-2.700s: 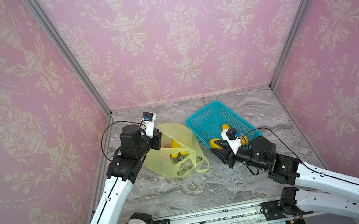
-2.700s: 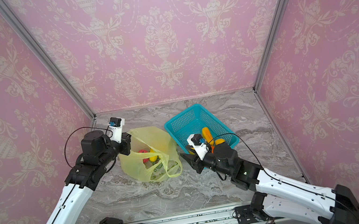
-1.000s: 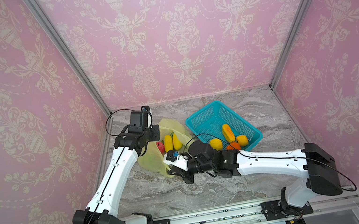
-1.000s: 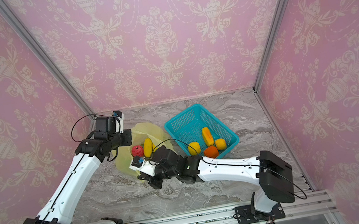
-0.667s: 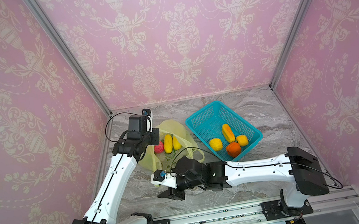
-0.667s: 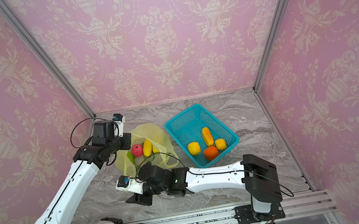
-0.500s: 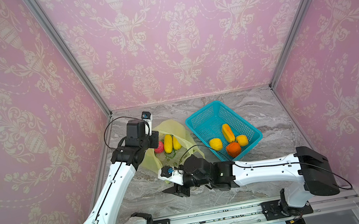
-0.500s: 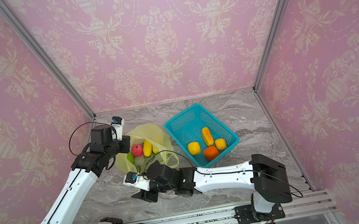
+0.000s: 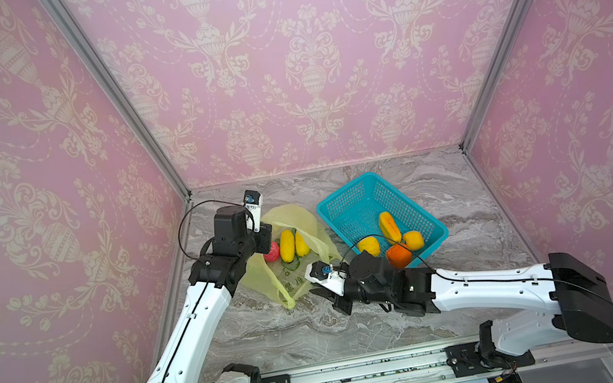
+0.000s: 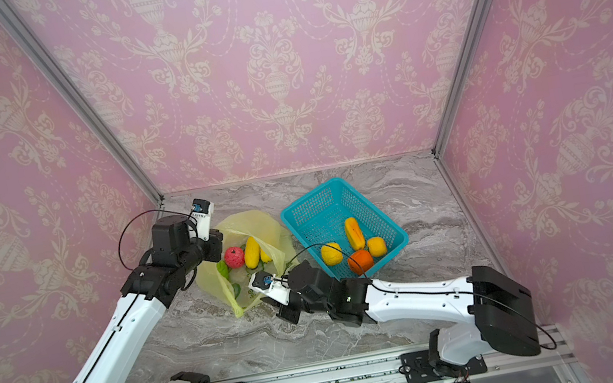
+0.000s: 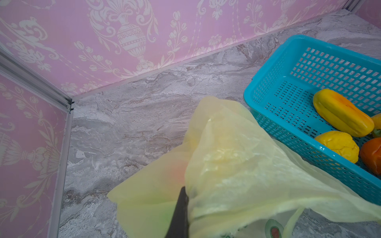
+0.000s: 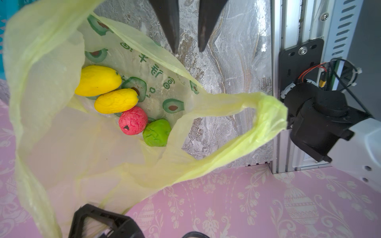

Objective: Untie the knot of the plastic bag and take out the fruit
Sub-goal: 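Lower the open right gripper into the bag mouth toward the yellow fruits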

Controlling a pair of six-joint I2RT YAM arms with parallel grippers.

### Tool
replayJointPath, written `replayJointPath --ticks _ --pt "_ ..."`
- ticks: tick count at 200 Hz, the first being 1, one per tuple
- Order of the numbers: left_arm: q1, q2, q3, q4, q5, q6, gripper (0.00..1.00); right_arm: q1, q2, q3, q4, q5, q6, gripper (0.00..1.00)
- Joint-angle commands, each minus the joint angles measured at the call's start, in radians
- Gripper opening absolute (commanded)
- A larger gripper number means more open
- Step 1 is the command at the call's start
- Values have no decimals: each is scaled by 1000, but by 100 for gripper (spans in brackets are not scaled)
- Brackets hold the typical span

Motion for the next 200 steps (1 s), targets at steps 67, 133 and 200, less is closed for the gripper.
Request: replayJointPath --ticks 67,133,200 --pt "7 -40 -32 50 87 10 0 -8 497 482 -272 355 272 21" --pt "8 -36 -31 65 161 7 0 -104 710 684 -409 475 438 34" --pt "8 -36 -44 80 186 6 0 -145 803 803 -490 590 427 65"
